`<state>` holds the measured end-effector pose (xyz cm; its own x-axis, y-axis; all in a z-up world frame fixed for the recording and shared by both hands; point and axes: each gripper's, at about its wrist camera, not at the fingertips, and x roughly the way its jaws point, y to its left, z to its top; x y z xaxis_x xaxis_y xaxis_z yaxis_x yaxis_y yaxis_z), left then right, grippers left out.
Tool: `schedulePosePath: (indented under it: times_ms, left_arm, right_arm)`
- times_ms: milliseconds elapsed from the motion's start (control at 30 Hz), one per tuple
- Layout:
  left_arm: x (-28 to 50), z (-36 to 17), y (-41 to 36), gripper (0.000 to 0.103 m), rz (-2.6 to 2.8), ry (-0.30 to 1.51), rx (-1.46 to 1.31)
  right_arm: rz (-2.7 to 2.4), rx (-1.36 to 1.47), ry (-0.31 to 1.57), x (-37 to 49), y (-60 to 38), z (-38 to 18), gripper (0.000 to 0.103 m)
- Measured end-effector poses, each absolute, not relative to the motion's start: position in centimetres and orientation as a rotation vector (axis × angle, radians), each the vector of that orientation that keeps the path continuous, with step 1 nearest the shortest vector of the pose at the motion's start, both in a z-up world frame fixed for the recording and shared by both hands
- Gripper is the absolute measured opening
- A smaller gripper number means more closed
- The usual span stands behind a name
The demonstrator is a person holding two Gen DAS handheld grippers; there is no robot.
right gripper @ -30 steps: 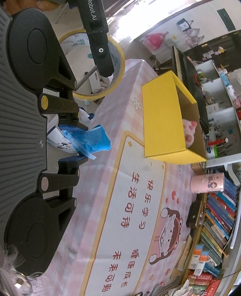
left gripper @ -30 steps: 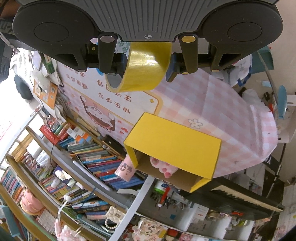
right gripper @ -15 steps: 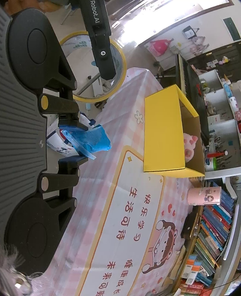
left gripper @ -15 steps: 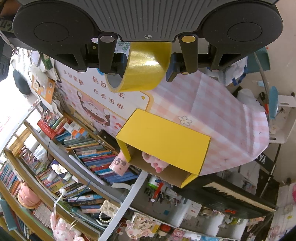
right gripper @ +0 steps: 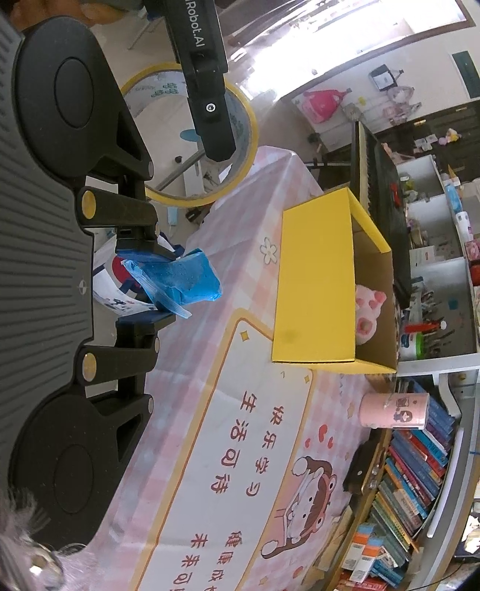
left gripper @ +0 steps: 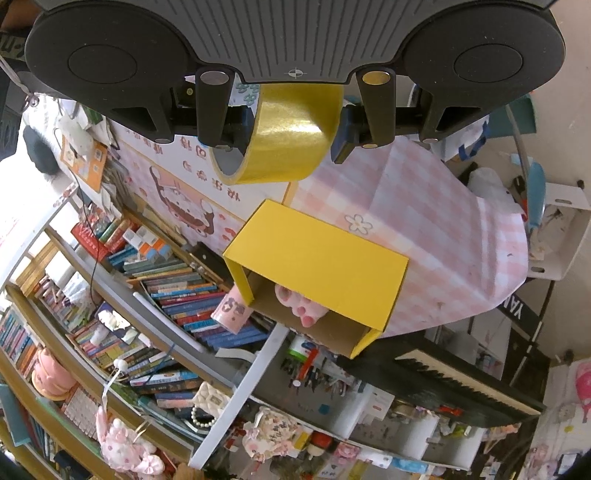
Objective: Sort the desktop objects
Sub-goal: 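Lift the tape roll and blue item and carry them toward the yellow box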
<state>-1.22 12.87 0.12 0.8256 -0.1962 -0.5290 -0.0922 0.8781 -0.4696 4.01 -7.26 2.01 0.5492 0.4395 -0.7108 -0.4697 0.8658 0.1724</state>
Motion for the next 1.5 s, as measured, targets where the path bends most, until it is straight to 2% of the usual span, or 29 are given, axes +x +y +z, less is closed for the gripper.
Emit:
schedulePosePath:
  times_ms: [700, 1167, 1500]
  left_arm:
    - [0.9, 0.1, 13.3, 0.039, -0.028, 0.605, -0.496]
    - [6.1, 1.8, 14.4, 0.039, 0.014, 0.557, -0.498]
    - [12.3, 5.1, 14.7, 0.039, 0.025, 0.448, -0.478]
  right_arm:
    - [0.565, -0.041, 0.840, 6.0, -6.4, 1.8, 0.025]
    - [0.618, -0.068, 0.790, 12.1, -4.9, 3.2, 0.025]
    - [0.648, -0.062, 0.663, 18.9, -4.0, 6.7, 0.025]
